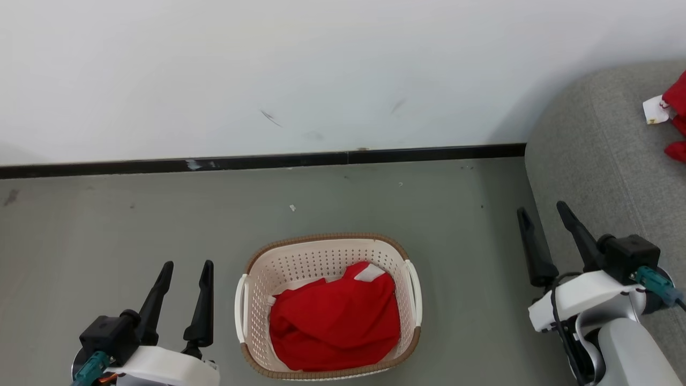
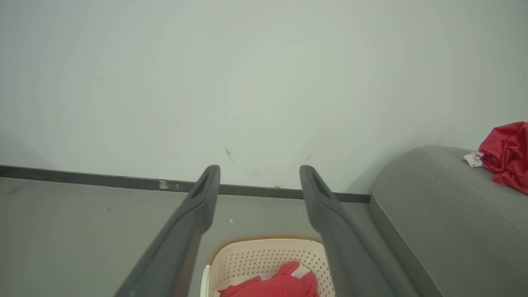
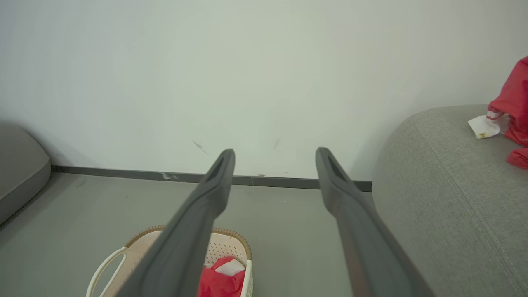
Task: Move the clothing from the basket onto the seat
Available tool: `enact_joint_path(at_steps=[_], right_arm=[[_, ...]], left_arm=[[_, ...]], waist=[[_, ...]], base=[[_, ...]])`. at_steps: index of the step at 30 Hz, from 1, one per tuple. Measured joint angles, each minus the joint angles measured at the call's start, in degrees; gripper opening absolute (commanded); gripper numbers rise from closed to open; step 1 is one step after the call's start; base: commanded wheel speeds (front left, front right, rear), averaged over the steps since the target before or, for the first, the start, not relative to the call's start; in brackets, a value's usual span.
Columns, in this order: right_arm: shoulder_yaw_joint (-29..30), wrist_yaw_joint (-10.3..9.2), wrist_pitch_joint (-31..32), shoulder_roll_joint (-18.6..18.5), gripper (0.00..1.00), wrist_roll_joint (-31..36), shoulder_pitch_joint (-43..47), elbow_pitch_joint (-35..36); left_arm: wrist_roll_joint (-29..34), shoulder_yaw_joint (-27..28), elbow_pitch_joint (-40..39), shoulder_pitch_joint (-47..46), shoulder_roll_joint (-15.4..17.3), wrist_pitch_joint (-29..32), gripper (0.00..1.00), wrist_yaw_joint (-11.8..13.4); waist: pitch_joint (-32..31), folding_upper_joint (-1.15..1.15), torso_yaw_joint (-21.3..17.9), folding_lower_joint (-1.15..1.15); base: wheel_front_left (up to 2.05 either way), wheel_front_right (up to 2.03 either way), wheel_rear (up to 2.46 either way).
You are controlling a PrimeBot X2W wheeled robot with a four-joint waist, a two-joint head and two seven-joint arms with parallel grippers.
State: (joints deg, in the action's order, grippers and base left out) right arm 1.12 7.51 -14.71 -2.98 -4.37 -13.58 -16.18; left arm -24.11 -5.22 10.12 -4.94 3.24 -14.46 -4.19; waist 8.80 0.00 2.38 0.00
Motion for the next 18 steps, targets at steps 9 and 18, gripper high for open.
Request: enact_joint_path(at_steps=[9, 18], right_arm=[[0.36, 0.0, 0.0, 0.32, 1.0, -0.31, 4.95, 0.51], [-0.67, 0.0, 0.01, 0.48, 1.0, -1.75, 8.73, 0.71]], left_arm=[[0.13, -0.51, 1.26, 3.14, -0.1, 0.0, 1.0, -0.53], [1.05, -0.62, 2.01, 5.98, -0.14, 0.01, 1.0, -0.59]], waist=[[-4.63, 0.0, 0.49, 0.0], [-7.99, 0.0, 0.1, 0.0]], base=[[0.0, 0.0, 0.0], [0.0, 0.0, 0.0]])
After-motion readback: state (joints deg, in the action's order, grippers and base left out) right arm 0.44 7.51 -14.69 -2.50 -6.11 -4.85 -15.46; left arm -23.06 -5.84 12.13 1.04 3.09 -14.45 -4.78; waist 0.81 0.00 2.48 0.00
